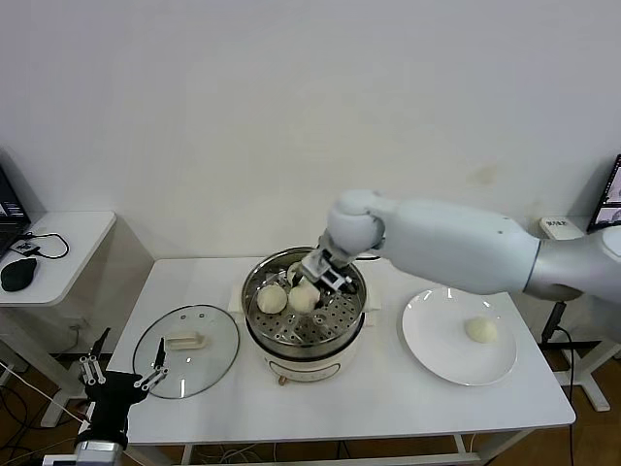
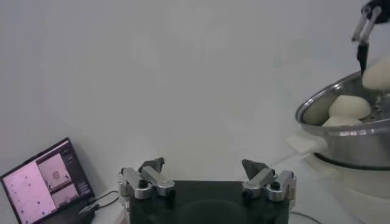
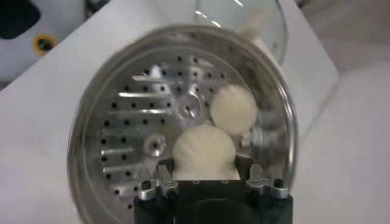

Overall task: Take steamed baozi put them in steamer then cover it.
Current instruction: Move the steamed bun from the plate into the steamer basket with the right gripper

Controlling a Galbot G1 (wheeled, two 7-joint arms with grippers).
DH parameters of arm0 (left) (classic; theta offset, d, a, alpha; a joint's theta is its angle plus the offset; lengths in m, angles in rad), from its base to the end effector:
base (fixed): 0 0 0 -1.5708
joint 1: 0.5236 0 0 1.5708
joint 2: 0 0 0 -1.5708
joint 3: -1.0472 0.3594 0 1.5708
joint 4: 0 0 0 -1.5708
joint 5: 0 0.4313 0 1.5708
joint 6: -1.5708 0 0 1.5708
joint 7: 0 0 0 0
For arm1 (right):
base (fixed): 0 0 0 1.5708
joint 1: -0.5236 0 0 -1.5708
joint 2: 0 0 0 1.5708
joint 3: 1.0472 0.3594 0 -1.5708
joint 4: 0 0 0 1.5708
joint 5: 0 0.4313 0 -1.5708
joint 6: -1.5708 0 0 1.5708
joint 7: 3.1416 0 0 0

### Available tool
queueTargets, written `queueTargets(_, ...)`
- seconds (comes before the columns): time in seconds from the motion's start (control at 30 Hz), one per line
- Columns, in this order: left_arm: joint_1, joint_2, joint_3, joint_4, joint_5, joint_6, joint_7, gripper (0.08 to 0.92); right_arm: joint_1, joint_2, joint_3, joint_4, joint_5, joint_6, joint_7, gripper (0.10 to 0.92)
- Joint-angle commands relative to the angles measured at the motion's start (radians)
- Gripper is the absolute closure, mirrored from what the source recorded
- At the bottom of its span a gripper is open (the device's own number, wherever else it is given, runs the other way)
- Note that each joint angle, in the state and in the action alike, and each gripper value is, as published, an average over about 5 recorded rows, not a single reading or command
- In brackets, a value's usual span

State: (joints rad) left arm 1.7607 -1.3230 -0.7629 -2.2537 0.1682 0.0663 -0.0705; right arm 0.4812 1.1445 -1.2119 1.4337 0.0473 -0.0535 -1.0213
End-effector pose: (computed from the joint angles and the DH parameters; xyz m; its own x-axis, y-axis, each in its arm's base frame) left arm 0.2031 0.0983 -0.2620 -0.9929 -0.1171 0.0199 -0.0923 0.8663 0.4909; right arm 0.5517 0.2108 -0.0935 -0.1678 -0.3138 0.9345 -0.5602 -0.7497 -0.3523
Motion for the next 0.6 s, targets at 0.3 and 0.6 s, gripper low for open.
queueTargets(0.3, -0.008, -0.007, -0.002, 0.004, -0.005, -0.005, -0.003, 0.177, 0.021, 0.08, -0.105, 0.02, -0.086, 0.151, -0.01, 0.389)
queueTargets(0.6, -0.006, -0.014, 0.005, -0.002, -0.002, -0.005, -0.004, 0.177, 0.004, 0.063, -0.109, 0.062, -0.107, 0.167, -0.007, 0.389)
